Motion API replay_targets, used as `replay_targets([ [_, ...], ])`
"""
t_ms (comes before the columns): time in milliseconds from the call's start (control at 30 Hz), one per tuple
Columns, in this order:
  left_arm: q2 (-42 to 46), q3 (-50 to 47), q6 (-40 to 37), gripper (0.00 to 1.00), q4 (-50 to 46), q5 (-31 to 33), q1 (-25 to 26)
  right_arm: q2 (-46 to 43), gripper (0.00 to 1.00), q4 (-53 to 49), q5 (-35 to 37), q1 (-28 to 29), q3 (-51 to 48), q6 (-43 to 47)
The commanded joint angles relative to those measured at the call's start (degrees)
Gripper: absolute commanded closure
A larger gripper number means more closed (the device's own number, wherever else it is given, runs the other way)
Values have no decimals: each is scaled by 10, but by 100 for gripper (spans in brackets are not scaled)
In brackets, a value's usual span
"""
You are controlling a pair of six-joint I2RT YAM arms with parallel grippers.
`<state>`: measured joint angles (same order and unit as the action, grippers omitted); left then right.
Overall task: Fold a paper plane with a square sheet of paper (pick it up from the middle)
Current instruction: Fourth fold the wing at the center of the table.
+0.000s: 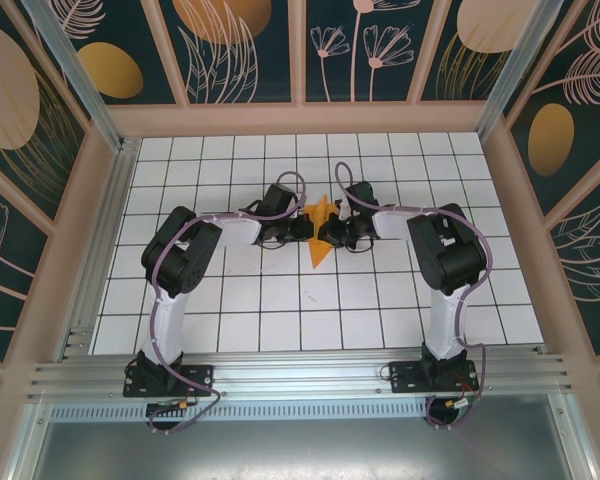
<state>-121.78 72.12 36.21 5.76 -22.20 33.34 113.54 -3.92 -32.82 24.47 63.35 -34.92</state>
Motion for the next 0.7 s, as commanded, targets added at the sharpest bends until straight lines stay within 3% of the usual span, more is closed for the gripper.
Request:
replay_targets([
  [0, -34, -10, -13, 98, -80, 63, -5, 27, 91, -24, 13, 3, 3, -1],
  [267, 27, 8, 10, 91, -57, 42, -6, 20, 91, -21, 19, 2, -19, -17],
  [400, 83, -67, 63, 91, 8, 30, -6, 14, 90, -19, 21, 1, -21, -25],
  [667, 129, -197, 158, 90, 165, -68, 20, 2, 90, 9, -2, 1, -24, -45],
])
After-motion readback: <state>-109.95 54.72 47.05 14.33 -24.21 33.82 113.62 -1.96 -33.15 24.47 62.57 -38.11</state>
